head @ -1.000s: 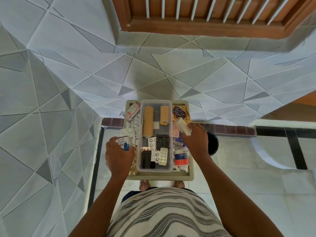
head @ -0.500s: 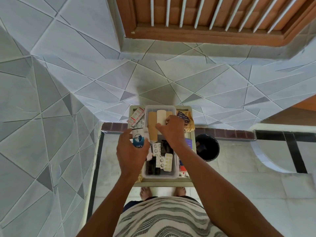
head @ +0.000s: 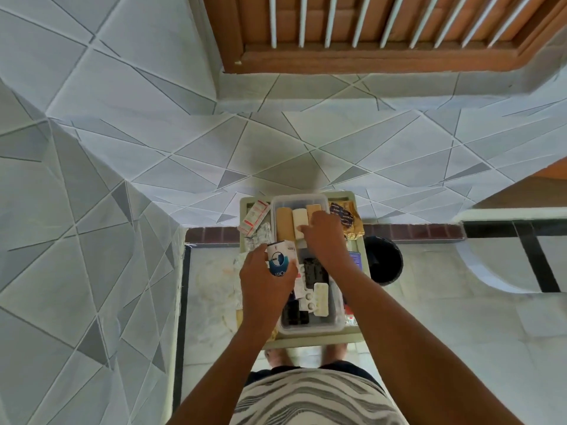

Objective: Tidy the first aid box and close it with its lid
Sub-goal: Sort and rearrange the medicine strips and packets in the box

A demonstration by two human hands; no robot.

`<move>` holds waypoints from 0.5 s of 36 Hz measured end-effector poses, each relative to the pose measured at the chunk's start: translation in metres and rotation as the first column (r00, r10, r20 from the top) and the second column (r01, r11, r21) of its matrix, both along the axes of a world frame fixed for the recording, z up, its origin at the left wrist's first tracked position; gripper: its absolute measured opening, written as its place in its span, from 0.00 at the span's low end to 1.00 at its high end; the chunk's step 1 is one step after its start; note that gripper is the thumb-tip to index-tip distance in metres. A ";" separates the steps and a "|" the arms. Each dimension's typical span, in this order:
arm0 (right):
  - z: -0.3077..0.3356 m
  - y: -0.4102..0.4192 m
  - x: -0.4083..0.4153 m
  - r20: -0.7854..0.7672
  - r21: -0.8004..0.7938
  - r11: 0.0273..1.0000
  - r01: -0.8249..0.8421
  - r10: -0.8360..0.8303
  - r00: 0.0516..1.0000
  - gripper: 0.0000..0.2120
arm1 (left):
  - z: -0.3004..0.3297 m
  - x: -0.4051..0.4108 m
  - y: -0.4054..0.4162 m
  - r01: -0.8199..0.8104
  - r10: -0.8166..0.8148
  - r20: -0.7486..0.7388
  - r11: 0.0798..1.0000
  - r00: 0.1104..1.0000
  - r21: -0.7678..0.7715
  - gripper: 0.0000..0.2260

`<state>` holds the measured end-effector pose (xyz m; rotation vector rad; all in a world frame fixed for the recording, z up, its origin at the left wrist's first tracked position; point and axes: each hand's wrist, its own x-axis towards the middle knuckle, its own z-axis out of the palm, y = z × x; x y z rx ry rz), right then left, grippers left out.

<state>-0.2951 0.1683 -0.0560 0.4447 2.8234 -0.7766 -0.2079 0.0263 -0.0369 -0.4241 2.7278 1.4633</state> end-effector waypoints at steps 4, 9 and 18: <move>0.003 0.022 0.013 -0.167 -0.061 0.997 0.054 -0.063 0.984 0.03 | -0.008 -0.010 0.011 0.074 -0.073 0.048 0.997 0.996 -0.009 0.26; 0.001 0.048 0.036 -0.328 -0.123 0.985 0.119 -0.154 0.932 0.08 | -0.019 -0.027 0.033 0.223 -0.218 0.059 0.970 0.974 -0.097 0.22; -0.011 0.076 0.058 -0.247 -0.242 0.947 0.213 -0.272 0.930 0.08 | -0.033 -0.031 0.067 0.279 -0.267 0.080 0.918 0.960 -0.281 0.24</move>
